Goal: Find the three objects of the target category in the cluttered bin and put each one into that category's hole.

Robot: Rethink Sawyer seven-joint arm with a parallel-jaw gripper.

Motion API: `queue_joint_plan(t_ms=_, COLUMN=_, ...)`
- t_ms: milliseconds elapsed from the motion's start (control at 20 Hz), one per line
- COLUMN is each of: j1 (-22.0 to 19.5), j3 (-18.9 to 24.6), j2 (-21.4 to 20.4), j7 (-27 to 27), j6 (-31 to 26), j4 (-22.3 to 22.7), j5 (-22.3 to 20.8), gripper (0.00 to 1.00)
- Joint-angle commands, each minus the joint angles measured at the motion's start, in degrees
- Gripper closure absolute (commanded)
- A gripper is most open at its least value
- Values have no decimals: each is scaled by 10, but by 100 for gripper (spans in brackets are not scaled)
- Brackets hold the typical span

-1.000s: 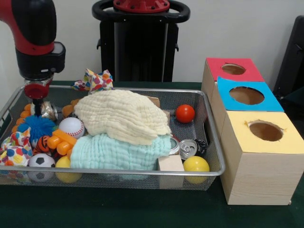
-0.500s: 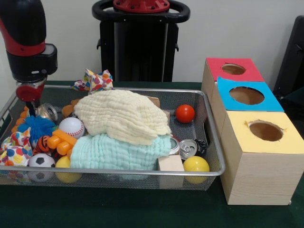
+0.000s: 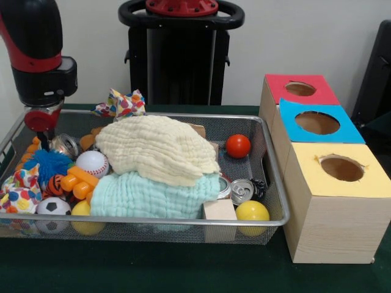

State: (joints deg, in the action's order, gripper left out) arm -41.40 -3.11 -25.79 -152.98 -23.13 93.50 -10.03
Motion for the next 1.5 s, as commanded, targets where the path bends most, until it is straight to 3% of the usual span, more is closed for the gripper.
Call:
queue_joint_plan(t_ms=50, j1=0, j3=67, j2=36, j7=-27, j6=66, j4=73, j5=6, gripper=0)
queue_joint_plan(t_ms=450, j1=-23, j3=101, j2=44, j7=-37, j6=111, j4=110, j5=20, gripper=0)
queue_joint_plan(t_ms=750, j1=0, j3=63, j2=32, j7=-39, j6=91, j4=109, j5=18, gripper=0)
queue_joint_plan(t_ms=950, j1=-22, j3=69, j2=24, j7=-6, j6=99, j4=122, j5=-7, gripper=0)
queue_joint_plan(t_ms=1100, j1=2, j3=45, j2=-16, j7=1, j6=50, j4=114, j5=-3, gripper=0)
queue_joint_plan(t_ms=1300, j1=28, j3=32, j2=-2, j7=-3, j6=22, j4=59, j5=9, gripper=0)
queue_joint_plan(t_ms=1500, j1=47, j3=32, j2=0, j7=-8, j6=-9, j4=34, j5=24, gripper=0)
